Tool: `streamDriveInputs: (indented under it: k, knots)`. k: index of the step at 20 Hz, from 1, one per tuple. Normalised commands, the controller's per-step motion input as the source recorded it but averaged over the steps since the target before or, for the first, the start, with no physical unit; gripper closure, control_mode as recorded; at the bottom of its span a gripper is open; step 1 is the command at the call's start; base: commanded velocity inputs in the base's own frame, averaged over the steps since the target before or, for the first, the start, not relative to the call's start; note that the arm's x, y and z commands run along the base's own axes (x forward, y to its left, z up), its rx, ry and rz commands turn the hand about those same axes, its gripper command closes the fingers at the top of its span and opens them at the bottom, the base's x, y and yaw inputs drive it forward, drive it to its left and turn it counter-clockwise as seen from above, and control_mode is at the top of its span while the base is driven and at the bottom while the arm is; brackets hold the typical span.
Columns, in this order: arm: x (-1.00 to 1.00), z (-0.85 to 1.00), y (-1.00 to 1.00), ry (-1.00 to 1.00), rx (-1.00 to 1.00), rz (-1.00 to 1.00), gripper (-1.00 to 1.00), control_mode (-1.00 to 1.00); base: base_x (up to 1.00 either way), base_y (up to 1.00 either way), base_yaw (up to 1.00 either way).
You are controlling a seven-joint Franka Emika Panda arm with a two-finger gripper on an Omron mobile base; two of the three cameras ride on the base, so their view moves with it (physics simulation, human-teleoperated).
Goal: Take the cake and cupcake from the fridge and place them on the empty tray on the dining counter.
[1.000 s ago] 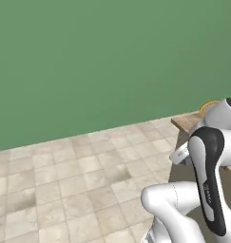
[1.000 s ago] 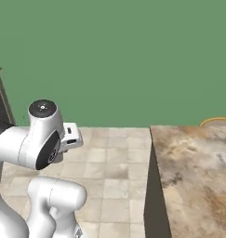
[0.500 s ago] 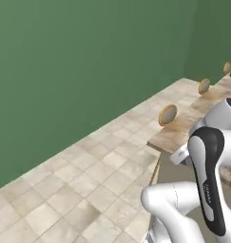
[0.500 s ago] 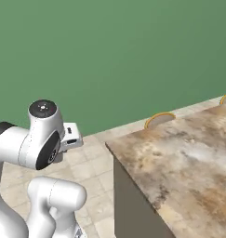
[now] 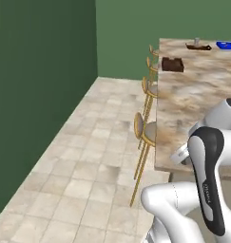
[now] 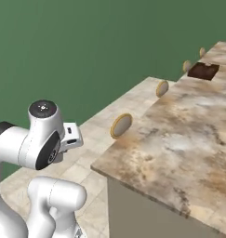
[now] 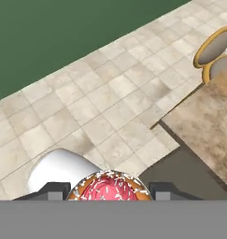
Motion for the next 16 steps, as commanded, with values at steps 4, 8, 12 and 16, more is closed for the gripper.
streamDriveInputs:
  k: [4, 8, 12, 16]
  knots:
    - [0.00, 0.00, 0.00, 0.00, 0.00, 0.00, 1.00, 1.00, 0.59, 1.00, -0.64]
    - [0.00, 0.00, 0.00, 0.00, 0.00, 0.00, 1.00, 1.00, 0.39, 1.00, -0.53]
    - [0.00, 0.00, 0.00, 0.00, 0.00, 0.00, 1.00, 1.00, 0.66, 1.00, -0.28]
    - [0.00, 0.00, 0.00, 0.00, 0.00, 0.00, 1.00, 1.00, 0.80, 1.00, -0.12]
